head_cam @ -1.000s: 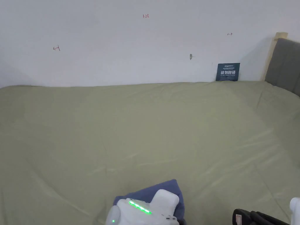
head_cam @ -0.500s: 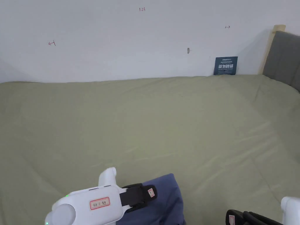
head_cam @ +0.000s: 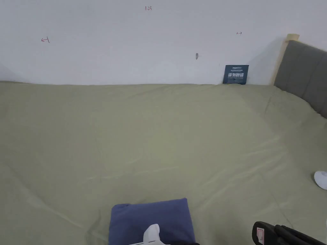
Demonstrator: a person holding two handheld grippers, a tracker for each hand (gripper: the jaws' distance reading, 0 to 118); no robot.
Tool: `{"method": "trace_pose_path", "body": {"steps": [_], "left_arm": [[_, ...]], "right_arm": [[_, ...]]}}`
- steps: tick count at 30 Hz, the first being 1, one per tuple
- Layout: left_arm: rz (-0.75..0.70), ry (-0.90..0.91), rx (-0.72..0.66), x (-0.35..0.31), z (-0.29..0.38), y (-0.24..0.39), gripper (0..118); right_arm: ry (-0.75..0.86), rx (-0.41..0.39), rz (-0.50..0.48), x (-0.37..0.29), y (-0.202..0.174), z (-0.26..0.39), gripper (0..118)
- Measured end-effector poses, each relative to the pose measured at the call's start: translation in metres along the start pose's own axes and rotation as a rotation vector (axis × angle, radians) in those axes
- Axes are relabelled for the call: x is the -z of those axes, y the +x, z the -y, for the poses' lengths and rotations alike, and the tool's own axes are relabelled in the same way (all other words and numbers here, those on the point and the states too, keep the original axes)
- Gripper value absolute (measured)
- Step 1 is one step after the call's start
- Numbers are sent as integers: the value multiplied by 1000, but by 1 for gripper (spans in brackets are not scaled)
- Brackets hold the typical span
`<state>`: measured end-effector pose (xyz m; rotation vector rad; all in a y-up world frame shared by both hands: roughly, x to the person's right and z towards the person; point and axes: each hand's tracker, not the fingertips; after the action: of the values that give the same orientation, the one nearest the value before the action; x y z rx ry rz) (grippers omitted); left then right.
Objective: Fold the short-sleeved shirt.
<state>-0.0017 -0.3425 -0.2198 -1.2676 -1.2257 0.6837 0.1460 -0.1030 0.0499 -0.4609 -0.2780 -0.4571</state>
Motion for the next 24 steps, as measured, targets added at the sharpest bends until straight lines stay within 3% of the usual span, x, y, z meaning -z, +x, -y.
{"method": "trace_pose_path", "body": {"steps": [2,5,6,10,12,15,17,19,21,24], "left_arm": [[8,2,-6,-18,-3,14,0],[69,140,130,-83,-9,47,0],[34,189,165,-114,-15,53,0],[-304,390,291,-215,-30,61,0],[-344,463,230,-250,-35,50,0],[-289,562,113,-276,-35,31,0],[-288,576,85,-280,-31,22,0],[-304,545,61,-275,-28,15,0],[-326,498,48,-267,-27,9,0],[-328,453,35,-254,-28,-2,0]], "right_arm": [[0,-6,-36,10,0,-1,2],[-16,-12,-127,35,1,-5,2],[-28,3,-154,46,1,-7,2],[-108,-82,-352,117,-8,-9,2],[-228,-28,-541,168,-9,-2,2],[-472,181,-791,245,-11,23,2],[-625,261,-787,283,-15,44,2],[-691,247,-757,307,-12,62,2],[-751,264,-645,324,5,75,2],[-696,434,-704,319,46,79,2]]}}
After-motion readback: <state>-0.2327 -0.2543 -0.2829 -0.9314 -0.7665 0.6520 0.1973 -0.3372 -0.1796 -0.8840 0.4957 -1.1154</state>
